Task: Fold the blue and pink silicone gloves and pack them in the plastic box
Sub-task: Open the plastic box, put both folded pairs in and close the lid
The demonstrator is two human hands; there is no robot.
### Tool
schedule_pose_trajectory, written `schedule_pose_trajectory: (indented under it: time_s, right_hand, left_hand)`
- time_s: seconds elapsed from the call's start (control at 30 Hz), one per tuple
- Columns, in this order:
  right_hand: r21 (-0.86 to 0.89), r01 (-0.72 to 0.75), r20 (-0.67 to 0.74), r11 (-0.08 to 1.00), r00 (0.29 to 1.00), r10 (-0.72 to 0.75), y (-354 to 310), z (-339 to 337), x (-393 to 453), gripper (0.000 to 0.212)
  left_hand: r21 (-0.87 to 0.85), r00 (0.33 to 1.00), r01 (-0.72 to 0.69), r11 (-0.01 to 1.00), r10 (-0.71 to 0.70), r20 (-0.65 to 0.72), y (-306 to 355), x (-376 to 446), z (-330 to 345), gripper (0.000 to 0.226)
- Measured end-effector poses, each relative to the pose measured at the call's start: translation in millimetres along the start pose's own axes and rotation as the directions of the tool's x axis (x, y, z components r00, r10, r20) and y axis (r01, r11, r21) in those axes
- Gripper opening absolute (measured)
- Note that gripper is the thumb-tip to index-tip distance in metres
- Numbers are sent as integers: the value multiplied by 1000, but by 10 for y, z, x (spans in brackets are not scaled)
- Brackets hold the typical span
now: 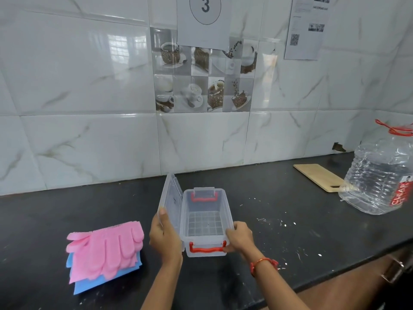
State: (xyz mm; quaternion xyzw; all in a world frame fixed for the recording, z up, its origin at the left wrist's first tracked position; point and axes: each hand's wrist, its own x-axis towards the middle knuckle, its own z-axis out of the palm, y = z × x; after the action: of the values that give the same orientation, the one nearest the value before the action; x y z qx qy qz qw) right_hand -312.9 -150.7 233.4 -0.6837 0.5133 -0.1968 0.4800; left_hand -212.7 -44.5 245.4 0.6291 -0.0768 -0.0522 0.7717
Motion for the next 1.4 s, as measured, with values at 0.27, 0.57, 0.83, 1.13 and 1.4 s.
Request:
schedule_pose_trajectory:
  time_s: [0.27, 0.57, 0.83, 1.13, 1.4]
  right_hand:
    - [-7, -56, 50, 998, 997, 56, 60, -4, 147, 11]
    - [-311, 191, -246, 931, 930, -273, -371, -24, 61, 37]
    - [-80, 510, 11, 857, 860, -511, -996, 703, -316, 36]
    - [64, 181, 383, 981, 904, -191, -1069, 1530, -251, 32]
    - [103, -80, 503, 992, 864, 18, -910, 1924, -144, 53]
  left_hand:
    - [-19, 992, 120, 993, -119, 44, -146, 96, -78, 48]
    - [268, 980, 146, 952, -176, 93, -125, 362, -262, 36]
    - [677, 870, 28, 735, -351, 346, -170, 650, -522, 23]
    - [553, 995, -90, 828, 55, 79, 242, 919, -1138, 16]
    - [656, 922, 384, 650, -230, -311, 103, 1339, -1588, 91]
